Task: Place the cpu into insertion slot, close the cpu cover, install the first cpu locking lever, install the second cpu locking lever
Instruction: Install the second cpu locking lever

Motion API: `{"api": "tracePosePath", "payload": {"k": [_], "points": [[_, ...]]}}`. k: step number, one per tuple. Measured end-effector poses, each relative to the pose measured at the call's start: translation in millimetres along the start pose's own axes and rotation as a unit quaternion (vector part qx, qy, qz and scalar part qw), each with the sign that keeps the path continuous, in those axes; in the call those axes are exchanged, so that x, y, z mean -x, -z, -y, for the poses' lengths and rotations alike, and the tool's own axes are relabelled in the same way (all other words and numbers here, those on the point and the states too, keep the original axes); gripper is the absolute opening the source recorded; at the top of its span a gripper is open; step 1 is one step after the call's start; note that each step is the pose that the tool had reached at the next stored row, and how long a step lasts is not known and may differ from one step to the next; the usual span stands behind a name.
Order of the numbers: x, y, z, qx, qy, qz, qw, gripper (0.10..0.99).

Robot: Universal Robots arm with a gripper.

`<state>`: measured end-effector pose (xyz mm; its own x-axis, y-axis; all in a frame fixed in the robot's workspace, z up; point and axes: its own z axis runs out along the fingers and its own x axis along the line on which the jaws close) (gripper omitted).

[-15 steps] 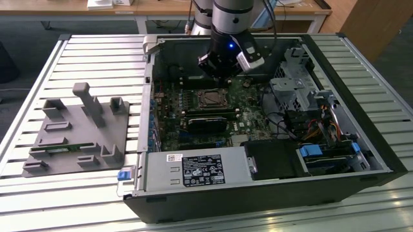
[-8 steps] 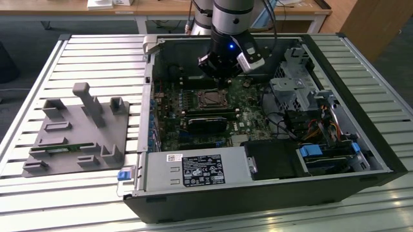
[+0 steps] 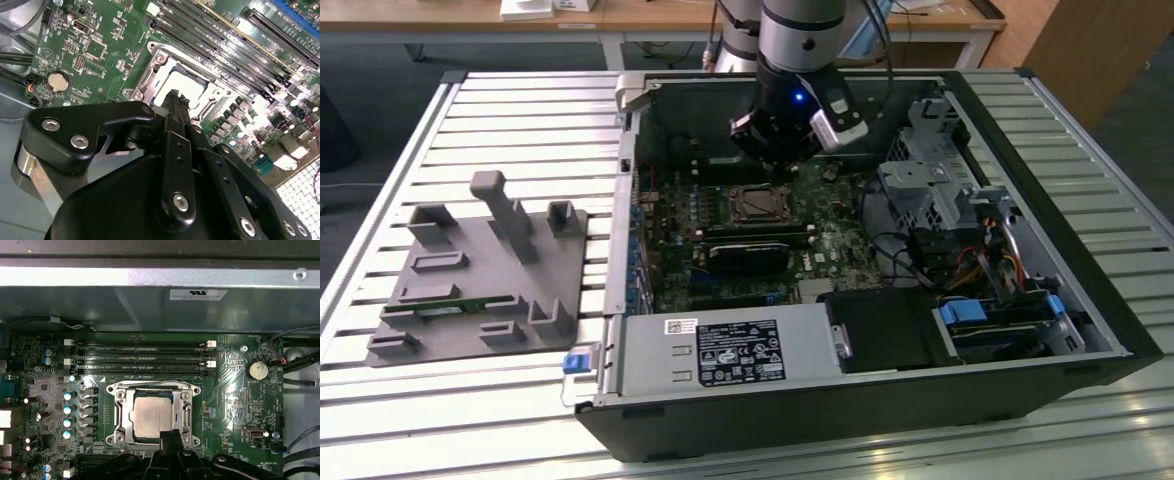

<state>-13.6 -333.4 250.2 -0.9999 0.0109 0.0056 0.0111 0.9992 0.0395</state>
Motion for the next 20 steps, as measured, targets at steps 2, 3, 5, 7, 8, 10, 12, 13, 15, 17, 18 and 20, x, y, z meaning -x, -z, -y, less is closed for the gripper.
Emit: {"api": "tracePosePath", "payload": {"k": [2, 3, 5, 7, 8, 10, 12, 13, 15, 17, 18, 20], "points": [[0.0, 0.1, 2.8, 0.0000, 0.000, 0.0000, 1.0000, 0.106], [0.1, 0.2, 4.9, 0.0000, 0.000, 0.0000, 1.0000, 0.106], [0.1, 0.1, 9.3, 0.0036, 0.000, -0.0004, 1.0000, 0.106], [0.1, 0.0, 11.5, 0.0201, 0.000, -0.0016, 0.9998, 0.106], [0.1, -0.2, 12.6, 0.0256, 0.000, -0.0022, 0.9997, 0.106], [0.2, -0.9, 15.2, 0.0264, 0.000, -0.0024, 0.9996, 0.106], [0.1, -2.6, 17.9, 0.0264, 0.000, -0.0028, 0.9996, 0.106], [0.1, -4.1, 19.5, 0.0264, 0.001, -0.0035, 0.9996, 0.106], [0.1, -7.2, 21.1, 0.0264, 0.005, -0.0069, 0.9996, 0.106], [0.1, -9.4, 23.3, 0.0261, 0.009, -0.0085, 0.9996, 0.106], [0.2, -10.1, 25.4, 0.0262, 0.010, -0.0085, 0.9996, 0.106], [0.3, -10.7, 30.5, 0.0264, 0.010, -0.0085, 0.9996, 0.106]]}}
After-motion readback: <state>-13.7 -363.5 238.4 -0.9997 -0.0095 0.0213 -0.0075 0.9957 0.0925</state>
